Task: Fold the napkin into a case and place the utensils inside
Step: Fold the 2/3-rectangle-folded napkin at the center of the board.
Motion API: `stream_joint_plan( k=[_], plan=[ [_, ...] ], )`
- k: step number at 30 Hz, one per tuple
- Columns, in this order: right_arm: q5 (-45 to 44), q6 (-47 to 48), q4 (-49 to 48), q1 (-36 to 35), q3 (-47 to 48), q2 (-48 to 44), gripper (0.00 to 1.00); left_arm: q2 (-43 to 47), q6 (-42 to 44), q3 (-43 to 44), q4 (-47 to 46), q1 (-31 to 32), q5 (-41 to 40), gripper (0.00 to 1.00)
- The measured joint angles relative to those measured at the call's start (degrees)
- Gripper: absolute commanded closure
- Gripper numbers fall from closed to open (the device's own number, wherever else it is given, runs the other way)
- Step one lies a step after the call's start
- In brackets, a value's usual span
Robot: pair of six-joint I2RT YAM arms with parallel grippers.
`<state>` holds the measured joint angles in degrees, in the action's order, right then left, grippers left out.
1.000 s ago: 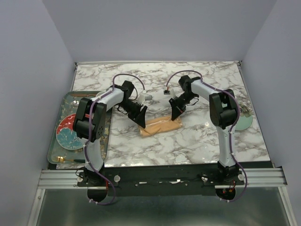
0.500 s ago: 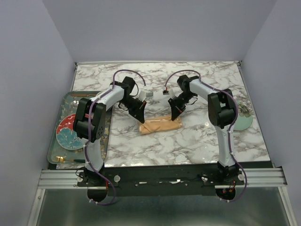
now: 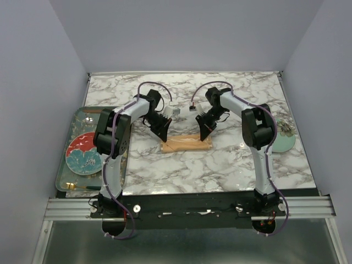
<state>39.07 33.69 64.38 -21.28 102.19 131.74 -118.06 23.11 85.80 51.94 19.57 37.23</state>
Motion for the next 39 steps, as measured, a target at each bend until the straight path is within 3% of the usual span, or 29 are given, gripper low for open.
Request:
stream_joint_plan(
  k=[11,21,30,39],
  plan=[
    [0.5,-0.3,-0.2,-0.3,-2.3,-0.9,0.99,-1.7,1.2,0.2,-0.5,0.0,-0.5,0.93],
    [2.1,-0.7,-1.0,-2.7,-14.5,-7.2,0.99,5.0,2.0,-10.3,0.1,3.6,1.8,0.94],
    [2.2,0.3,-0.1,-2.6,-14.6,-11.1,0.99,9.2,0.6,-9.1,0.9,3.1,3.4,0.94],
    [2.1,1.3,1.2,-1.2,-8.6,-8.6,0.99,5.8,0.7,-5.7,0.8,1.2,3.4,0.94]
  ],
)
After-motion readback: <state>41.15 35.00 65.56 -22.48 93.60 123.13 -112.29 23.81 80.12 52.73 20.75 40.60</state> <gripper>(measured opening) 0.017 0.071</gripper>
